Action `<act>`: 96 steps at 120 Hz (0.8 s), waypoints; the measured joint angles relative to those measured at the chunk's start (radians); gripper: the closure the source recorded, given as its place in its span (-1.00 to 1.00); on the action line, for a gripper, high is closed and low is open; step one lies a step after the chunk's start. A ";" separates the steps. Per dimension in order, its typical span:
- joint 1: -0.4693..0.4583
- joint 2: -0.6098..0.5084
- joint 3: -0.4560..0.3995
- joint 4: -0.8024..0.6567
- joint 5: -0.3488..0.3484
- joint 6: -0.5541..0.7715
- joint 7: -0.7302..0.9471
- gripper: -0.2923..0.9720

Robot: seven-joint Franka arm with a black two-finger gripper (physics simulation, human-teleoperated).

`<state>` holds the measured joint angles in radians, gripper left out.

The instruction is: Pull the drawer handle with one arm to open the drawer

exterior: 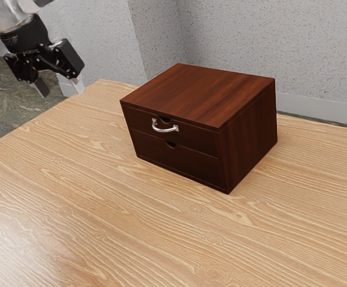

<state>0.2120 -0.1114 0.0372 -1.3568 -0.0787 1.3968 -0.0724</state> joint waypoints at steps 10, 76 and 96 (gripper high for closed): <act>-0.008 -0.110 -0.001 -0.214 -0.002 0.077 -0.001 -0.54; -0.012 -0.217 -0.060 -0.596 -0.034 0.339 0.302 -0.53; -0.013 -0.221 -0.104 -0.630 -0.051 0.425 0.608 -0.53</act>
<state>0.1993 -0.3322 -0.0669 -1.9864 -0.1292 1.8219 0.5356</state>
